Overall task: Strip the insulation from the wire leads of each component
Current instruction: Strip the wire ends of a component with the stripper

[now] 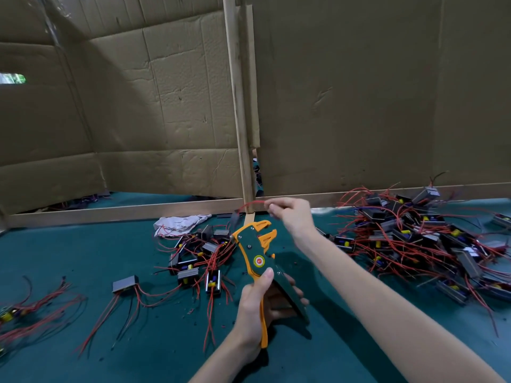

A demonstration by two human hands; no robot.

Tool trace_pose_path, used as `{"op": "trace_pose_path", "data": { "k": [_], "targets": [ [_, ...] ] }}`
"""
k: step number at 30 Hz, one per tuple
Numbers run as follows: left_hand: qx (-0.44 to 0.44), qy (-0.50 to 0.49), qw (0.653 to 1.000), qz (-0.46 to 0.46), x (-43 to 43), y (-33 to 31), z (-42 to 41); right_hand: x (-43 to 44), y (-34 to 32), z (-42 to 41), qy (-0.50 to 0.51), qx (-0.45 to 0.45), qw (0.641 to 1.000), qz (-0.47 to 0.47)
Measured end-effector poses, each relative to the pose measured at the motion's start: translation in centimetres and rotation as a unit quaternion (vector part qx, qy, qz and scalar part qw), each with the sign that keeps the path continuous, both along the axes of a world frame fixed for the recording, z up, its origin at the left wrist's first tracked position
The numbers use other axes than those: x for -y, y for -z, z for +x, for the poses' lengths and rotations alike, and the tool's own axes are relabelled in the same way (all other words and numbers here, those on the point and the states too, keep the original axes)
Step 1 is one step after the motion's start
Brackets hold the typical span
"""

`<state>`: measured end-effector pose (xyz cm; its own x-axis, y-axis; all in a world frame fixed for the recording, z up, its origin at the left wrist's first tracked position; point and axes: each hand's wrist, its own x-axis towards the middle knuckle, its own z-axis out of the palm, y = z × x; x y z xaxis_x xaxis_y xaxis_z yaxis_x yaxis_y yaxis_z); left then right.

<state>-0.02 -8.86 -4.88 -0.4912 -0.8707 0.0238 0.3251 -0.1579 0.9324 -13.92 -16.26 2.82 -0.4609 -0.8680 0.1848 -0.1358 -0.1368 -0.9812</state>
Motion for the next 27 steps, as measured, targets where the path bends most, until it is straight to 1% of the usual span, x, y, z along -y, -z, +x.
{"op": "trace_pose_path", "data": {
  "k": [2, 4, 5, 7, 9, 11, 12, 14, 16, 17, 18, 19, 20, 21, 22, 23, 25, 27],
  "targets": [
    [-0.002, -0.007, 1.000, 0.001, -0.1, 0.0, 0.0, -1.1, -1.0, -1.9, -0.004, 0.036, 0.999, -0.015],
    [-0.006, -0.020, 1.000, 0.001, -0.1, 0.0, 0.1, -2.8, -1.4, -4.0, -0.030, 0.045, 0.998, 0.008],
    [-0.007, -0.027, 1.000, -0.001, -0.1, 0.0, 0.1, -3.7, -1.3, -5.0, -0.048, 0.031, 0.998, 0.039],
    [-0.010, -0.037, 0.999, -0.009, -0.1, -0.1, 0.1, -5.7, -0.9, -6.9, -0.063, -0.024, 0.992, 0.105],
    [-0.015, -0.045, 0.999, -0.012, -0.2, -0.3, 0.2, -7.5, 0.0, -8.3, -0.056, -0.084, 0.984, 0.148],
    [-0.025, -0.051, 0.998, -0.010, -0.2, -0.4, 0.2, -9.1, 0.6, -9.2, -0.073, -0.135, 0.969, 0.191],
    [-0.030, -0.054, 0.998, -0.007, -0.3, -0.4, 0.2, -9.9, 0.6, -9.5, -0.093, -0.175, 0.955, 0.221],
    [-0.035, -0.057, 0.998, -0.008, -0.3, -0.4, 0.3, -11.1, 0.2, -10.0, -0.133, -0.290, 0.903, 0.286],
    [-0.034, -0.062, 0.997, -0.013, -0.3, -0.4, 0.2, -11.5, -0.1, -9.8, -0.119, -0.400, 0.851, 0.319],
    [-0.034, -0.063, 0.997, -0.013, -0.4, -0.4, 0.2, -11.5, 0.0, -9.2, -0.084, -0.450, 0.832, 0.314],
    [-0.035, -0.063, 0.997, -0.012, -0.4, -0.5, 0.2, -11.2, 0.4, -8.3, -0.039, -0.491, 0.821, 0.290],
    [-0.036, -0.062, 0.997, -0.012, -0.5, -0.5, 0.1, -10.8, 1.0, -7.2, 0.000, -0.517, 0.820, 0.245],
    [-0.036, -0.063, 0.997, -0.012, -0.5, -0.5, 0.1, -10.2, 1.9, -6.2, 0.016, -0.520, 0.831, 0.195],
    [-0.035, -0.063, 0.997, -0.012, -0.5, -0.5, 0.1, -9.4, 2.8, -5.2, 0.007, -0.505, 0.849, 0.157],
    [-0.033, -0.063, 0.997, -0.014, -0.5, -0.5, 0.1, -8.6, 3.6, -4.2, -0.019, -0.489, 0.860, 0.145],
    [-0.031, -0.063, 0.997, -0.016, -0.5, -0.5, 0.1, -7.9, 4.4, -3.4, -0.054, -0.482, 0.861, 0.152],
    [-0.032, -0.063, 0.997, -0.017, -0.6, -0.4, 0.1, -6.9, 5.6, -2.5, -0.108, -0.498, 0.842, 0.176],
    [-0.033, -0.064, 0.997, -0.020, -0.5, -0.4, 0.2, -6.9, 5.9, -2.8, -0.122, -0.493, 0.844, 0.172]
  ]
}}
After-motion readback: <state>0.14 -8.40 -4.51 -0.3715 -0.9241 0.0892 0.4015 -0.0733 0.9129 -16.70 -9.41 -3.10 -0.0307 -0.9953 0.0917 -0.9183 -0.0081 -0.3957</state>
